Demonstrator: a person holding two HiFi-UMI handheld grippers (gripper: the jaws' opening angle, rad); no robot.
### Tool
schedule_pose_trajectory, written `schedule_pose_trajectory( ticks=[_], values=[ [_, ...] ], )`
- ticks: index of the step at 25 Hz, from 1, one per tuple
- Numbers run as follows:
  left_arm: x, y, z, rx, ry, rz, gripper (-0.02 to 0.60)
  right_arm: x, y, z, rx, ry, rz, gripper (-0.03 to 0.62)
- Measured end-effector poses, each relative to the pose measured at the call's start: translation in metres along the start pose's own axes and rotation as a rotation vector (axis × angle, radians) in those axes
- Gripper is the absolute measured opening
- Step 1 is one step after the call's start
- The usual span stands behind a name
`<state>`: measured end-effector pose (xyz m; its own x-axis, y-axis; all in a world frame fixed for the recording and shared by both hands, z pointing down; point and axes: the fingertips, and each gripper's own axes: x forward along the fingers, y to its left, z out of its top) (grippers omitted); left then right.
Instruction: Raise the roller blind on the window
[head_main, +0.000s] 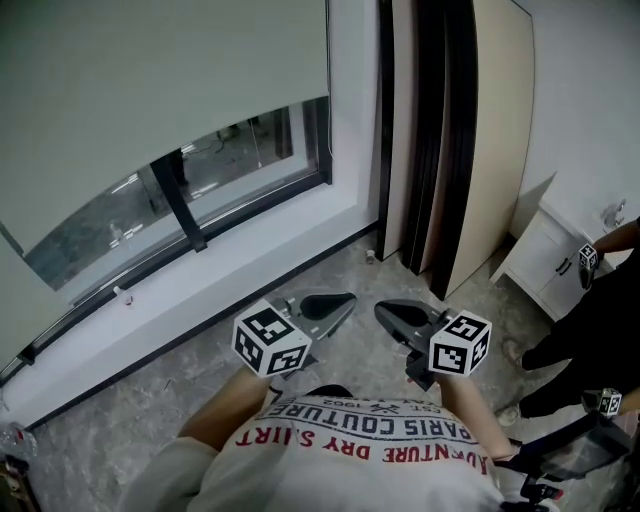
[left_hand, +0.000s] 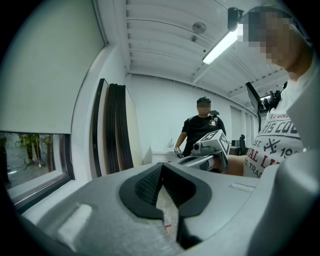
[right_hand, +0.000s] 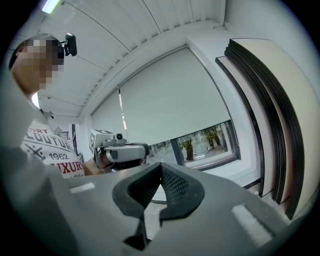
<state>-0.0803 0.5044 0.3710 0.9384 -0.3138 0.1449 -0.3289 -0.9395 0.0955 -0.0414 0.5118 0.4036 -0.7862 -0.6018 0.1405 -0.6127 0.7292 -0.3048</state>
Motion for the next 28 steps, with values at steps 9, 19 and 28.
schedule_pose_trajectory(
  ticks=[9,19,28],
  values=[
    [0.006,0.008,0.005,0.004,0.019,0.013,0.002,0.008,-0.011,0.003,0.016,-0.03,0.016,0.006],
    [0.015,0.078,-0.02,-0.101,0.015,0.015,0.002,0.064,-0.055,-0.005,0.101,0.014,0.011,0.006],
    [0.04,0.224,-0.035,-0.143,0.025,0.01,0.014,0.168,-0.153,0.029,0.172,-0.001,0.02,0.006]
  ],
)
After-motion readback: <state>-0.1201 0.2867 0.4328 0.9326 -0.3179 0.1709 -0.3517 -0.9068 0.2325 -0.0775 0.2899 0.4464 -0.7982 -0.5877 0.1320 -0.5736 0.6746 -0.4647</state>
